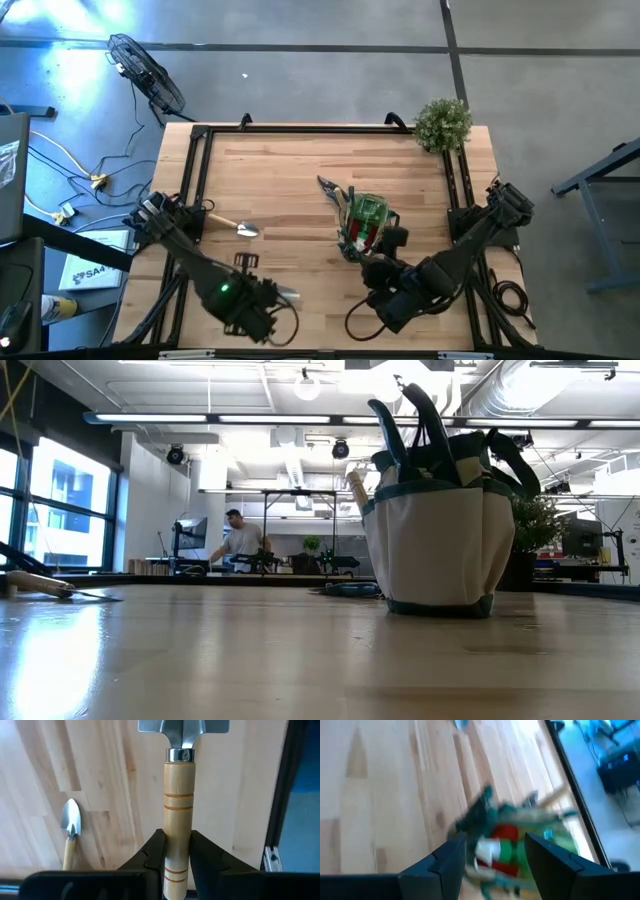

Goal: Pick & Place Garden tools in Gardening bag
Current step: Put the bottom brown trowel into the gardening bag

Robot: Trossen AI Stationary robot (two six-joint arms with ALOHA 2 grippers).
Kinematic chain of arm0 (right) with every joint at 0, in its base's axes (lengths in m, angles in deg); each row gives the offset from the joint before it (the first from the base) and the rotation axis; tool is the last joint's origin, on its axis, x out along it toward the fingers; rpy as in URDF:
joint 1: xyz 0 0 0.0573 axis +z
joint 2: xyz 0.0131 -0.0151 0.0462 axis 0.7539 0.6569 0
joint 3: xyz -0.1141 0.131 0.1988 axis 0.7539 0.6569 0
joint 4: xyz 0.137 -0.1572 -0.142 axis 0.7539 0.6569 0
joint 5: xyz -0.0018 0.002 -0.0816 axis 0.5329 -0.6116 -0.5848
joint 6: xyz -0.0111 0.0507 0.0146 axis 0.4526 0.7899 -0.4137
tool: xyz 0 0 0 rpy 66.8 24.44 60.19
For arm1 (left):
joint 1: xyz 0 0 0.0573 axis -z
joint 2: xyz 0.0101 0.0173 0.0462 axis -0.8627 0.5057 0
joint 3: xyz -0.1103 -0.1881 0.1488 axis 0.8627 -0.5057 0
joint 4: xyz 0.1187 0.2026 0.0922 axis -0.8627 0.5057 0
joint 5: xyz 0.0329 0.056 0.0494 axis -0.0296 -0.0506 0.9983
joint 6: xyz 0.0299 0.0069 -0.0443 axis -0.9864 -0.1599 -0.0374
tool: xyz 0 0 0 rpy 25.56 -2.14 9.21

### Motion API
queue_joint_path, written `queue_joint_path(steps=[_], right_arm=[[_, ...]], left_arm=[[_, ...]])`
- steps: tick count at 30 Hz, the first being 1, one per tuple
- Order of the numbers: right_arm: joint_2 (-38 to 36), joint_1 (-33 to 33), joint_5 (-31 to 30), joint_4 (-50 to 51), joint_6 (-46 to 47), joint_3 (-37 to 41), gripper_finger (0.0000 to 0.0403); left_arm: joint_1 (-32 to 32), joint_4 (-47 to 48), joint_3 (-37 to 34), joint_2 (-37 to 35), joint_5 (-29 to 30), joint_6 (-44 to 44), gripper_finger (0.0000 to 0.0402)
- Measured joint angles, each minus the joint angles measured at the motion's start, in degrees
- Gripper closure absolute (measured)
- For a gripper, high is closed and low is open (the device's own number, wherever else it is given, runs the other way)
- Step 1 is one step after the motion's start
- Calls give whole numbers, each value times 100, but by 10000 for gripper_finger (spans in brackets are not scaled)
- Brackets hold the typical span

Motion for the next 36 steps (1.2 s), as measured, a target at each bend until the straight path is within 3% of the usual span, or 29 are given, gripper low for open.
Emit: queue_joint_path(steps=[7, 12, 20, 24, 30, 34, 36], right_arm=[[-2, -171, 166, -1025, -1076, 20, 210], [-2, -136, 237, -973, -1123, 20, 210], [-2, -93, 495, -951, -1049, 20, 210], [-2, -33, 623, -929, -1044, 20, 210], [-3, 84, 927, -869, -1031, 20, 210], [-4, 223, 888, -831, -1016, 18, 210], [-4, 305, 777, -826, -1025, 18, 210]], left_arm=[[-604, -16, -260, 4, 113, -372, 349], [-903, -14, -377, 7, 538, -892, 349], [-1143, -19, -233, 7, 648, -1577, 349], [-1117, -16, 312, 9, 1186, -1788, 349], [-918, -20, 1819, 9, 2238, -2014, 349], [-564, -105, 2760, -6, 3576, -2034, 349], [-418, -718, 2551, -261, 4335, -2129, 349]])
